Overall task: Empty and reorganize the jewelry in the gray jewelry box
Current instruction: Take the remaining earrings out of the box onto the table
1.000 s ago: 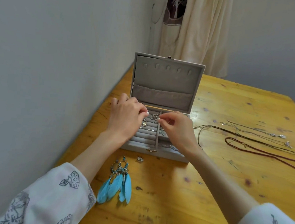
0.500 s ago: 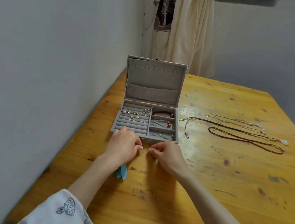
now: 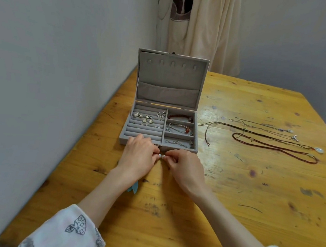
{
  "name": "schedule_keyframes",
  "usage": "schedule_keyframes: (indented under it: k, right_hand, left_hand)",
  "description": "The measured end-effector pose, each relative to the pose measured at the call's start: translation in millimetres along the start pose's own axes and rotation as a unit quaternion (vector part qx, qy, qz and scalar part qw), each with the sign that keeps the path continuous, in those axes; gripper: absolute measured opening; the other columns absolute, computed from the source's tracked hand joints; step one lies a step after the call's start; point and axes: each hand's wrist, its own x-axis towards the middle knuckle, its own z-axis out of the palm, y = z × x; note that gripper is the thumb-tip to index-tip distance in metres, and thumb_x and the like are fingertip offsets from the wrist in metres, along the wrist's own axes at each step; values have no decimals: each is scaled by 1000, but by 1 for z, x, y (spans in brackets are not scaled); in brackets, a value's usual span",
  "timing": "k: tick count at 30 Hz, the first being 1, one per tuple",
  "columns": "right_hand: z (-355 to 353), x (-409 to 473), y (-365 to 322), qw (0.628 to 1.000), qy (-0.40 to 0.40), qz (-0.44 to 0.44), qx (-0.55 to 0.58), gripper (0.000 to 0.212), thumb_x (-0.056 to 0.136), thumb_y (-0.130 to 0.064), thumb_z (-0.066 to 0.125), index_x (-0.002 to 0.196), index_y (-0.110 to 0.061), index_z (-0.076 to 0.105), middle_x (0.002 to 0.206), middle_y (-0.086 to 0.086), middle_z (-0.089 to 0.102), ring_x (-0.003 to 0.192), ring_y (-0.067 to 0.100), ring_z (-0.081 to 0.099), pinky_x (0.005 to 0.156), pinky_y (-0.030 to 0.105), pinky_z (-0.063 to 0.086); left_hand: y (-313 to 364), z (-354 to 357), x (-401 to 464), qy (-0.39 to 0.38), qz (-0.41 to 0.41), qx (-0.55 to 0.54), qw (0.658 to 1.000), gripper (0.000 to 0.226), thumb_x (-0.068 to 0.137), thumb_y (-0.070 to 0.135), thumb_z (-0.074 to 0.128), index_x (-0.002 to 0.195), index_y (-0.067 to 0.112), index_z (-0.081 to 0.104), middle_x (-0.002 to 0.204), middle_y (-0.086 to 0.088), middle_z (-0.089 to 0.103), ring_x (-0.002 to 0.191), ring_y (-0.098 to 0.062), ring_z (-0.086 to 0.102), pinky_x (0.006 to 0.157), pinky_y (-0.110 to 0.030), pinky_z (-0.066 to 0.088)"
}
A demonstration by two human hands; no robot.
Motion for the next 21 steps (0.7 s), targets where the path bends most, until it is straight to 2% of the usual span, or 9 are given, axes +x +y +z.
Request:
schedule_keyframes:
  k: [7,12,17,21]
  right_hand:
    - [-2,-2,0,1000,-4,5,14,23,89,-32,56,105,-24,70,105,-4,70,100,17,61,80,32,49]
    - [-7,-4,-1,999,-6,10,48,21,88,-28,58,102,-20,71,99,-2,72,94,16,64,81,31,50]
    - [-9,-8,2,996,-11,17,87,20,88,-23,59,103,-15,71,93,2,73,78,20,67,79,34,54]
    - [-12,-10,3,996,-8,14,87,21,88,-21,60,106,-15,69,97,2,72,82,19,66,81,32,53]
  left_hand:
    - [-3,-3,-4,9,-9,-19,1000,32,91,35,51,120,24,59,112,2,59,110,-17,43,98,-31,31]
    - [-5,-11,-7,15,-14,-30,999,31,91,34,51,120,26,59,113,3,59,111,-16,43,98,-30,30]
    - [-8,-14,-9,22,-12,-48,999,28,91,33,52,117,27,61,111,4,59,110,-15,43,98,-29,30]
    - [-11,-14,-12,23,-13,-57,998,27,91,33,52,116,27,61,110,5,59,110,-14,43,98,-30,30]
